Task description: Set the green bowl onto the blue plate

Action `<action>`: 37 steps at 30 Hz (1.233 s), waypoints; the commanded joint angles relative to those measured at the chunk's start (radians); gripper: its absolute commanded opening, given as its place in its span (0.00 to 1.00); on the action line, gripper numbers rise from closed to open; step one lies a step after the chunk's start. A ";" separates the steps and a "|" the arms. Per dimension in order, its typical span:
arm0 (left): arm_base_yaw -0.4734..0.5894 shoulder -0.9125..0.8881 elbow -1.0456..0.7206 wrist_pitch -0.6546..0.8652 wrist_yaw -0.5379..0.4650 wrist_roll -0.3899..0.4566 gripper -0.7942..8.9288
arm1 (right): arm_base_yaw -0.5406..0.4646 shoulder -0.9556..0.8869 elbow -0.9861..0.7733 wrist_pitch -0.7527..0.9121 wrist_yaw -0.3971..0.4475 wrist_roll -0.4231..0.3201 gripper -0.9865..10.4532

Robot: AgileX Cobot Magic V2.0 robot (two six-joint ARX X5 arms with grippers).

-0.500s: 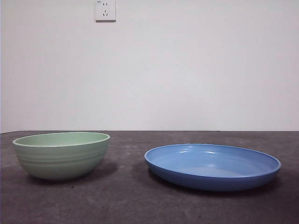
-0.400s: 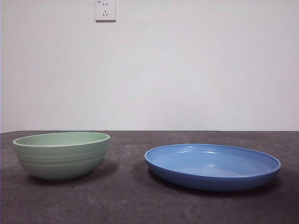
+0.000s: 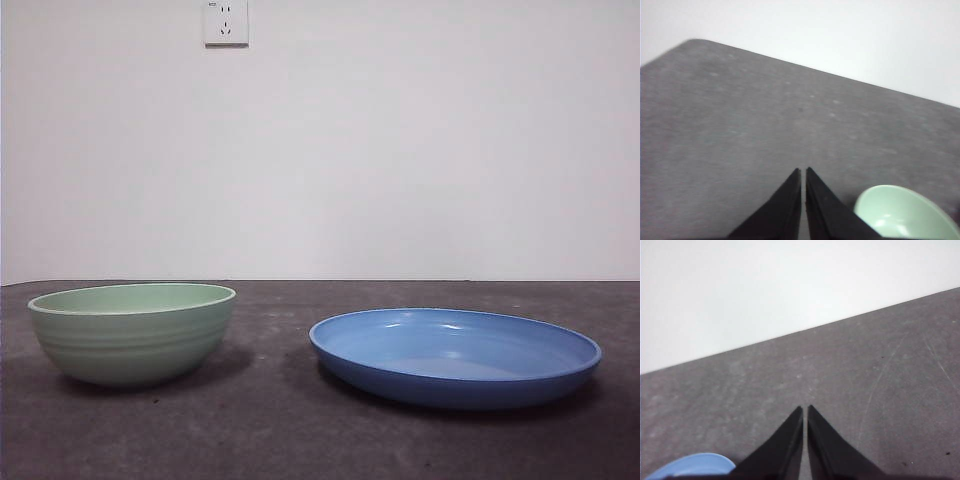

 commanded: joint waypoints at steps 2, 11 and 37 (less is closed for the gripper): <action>-0.013 0.093 0.100 -0.004 0.057 -0.034 0.10 | 0.000 0.045 0.098 -0.060 -0.045 0.050 0.09; -0.053 0.386 0.359 -0.050 0.229 -0.029 0.10 | 0.000 0.211 0.354 -0.275 -0.291 0.056 0.09; -0.254 0.705 0.750 -0.368 0.542 0.082 0.10 | 0.081 0.613 0.705 -0.583 -0.658 -0.281 0.09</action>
